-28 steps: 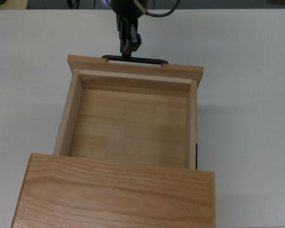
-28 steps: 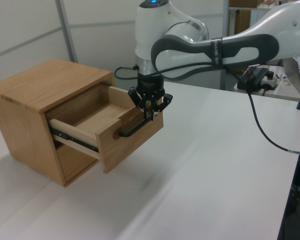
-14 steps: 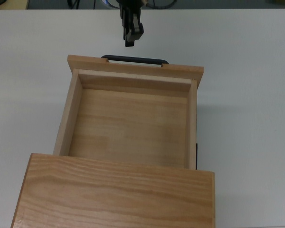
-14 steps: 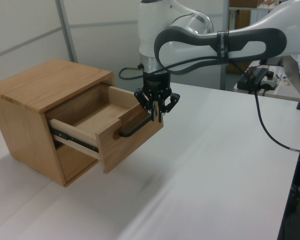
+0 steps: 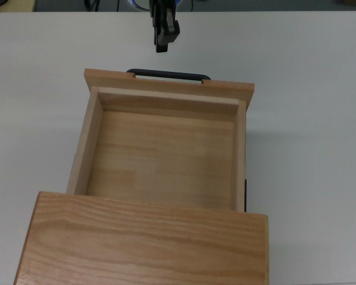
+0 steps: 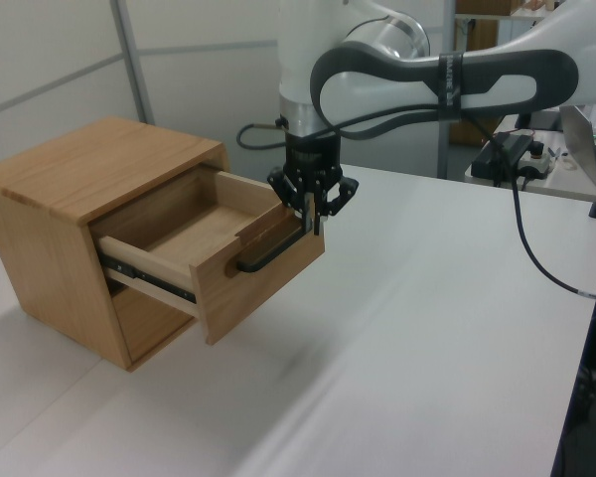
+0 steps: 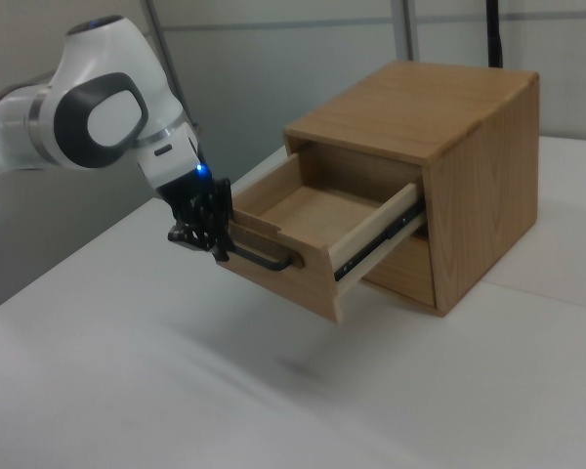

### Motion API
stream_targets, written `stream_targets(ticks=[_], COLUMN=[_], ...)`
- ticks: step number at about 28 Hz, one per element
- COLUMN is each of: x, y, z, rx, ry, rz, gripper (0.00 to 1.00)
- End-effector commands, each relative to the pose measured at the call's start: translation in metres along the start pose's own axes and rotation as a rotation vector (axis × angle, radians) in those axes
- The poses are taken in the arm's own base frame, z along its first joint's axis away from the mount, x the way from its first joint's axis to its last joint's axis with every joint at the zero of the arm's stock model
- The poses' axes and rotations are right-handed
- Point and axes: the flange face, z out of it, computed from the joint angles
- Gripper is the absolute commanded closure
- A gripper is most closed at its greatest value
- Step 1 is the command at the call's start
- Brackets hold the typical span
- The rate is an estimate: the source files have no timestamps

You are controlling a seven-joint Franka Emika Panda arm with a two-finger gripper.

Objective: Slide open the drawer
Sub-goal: 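Open the gripper, release the handle and lift away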

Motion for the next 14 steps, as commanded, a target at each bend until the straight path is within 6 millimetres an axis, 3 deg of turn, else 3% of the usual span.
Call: stream_targets(ticks=[1, 7, 14], x=[0.005, 0.01, 0.016], y=[0.001, -0.003, 0.001], z=[-0.027, -0.054, -0.067], rx=[0.067, 0.116, 0.107], ry=[-0.007, 0.011, 0.022], rz=[-0.051, -0.202, -0.453], gripper=[0.0, 0.0, 0.0])
